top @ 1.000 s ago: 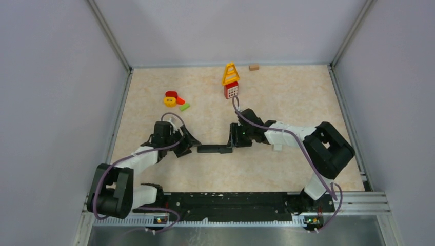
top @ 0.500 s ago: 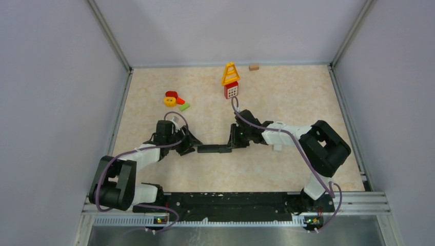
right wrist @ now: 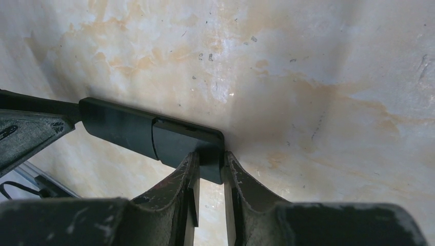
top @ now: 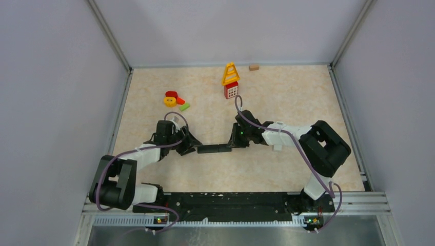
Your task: Load the batteries into the remote control
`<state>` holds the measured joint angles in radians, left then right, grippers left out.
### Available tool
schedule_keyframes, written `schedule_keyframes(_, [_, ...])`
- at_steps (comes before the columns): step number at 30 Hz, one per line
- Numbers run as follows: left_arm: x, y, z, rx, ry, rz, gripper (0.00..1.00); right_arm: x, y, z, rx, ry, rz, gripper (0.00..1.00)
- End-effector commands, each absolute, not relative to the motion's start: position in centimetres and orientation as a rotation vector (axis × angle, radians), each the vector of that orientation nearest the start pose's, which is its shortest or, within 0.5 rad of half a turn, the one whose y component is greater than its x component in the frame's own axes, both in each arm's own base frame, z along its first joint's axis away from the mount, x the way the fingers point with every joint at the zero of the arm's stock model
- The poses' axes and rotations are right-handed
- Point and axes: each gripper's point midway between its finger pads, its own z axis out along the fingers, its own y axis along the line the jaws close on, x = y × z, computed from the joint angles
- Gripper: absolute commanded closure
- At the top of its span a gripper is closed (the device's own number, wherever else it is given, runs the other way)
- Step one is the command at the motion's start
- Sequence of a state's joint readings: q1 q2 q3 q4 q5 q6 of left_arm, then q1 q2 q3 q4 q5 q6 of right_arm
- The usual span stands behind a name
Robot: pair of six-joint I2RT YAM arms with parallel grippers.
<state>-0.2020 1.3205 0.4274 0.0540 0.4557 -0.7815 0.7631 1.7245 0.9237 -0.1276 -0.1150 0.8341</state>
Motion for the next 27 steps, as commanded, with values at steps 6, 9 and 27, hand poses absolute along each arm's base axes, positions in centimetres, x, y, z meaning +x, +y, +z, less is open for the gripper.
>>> schedule_keyframes(6, [22.4,-14.3,-0.4,-0.559,2.639,-0.837,0.45,26.2,29.6,2.7,0.037,2.646,0.545,0.78])
schedule_keyframes(9, [22.4,-14.3,-0.5,-0.557,2.641,-0.836,0.45,26.0,30.5,3.3,-0.034,2.634,0.561,0.72])
schedule_keyframes(27, [22.1,-15.1,-0.7,-0.556,2.633,-0.907,0.53,24.5,33.1,2.8,-0.058,2.647,0.707,0.68])
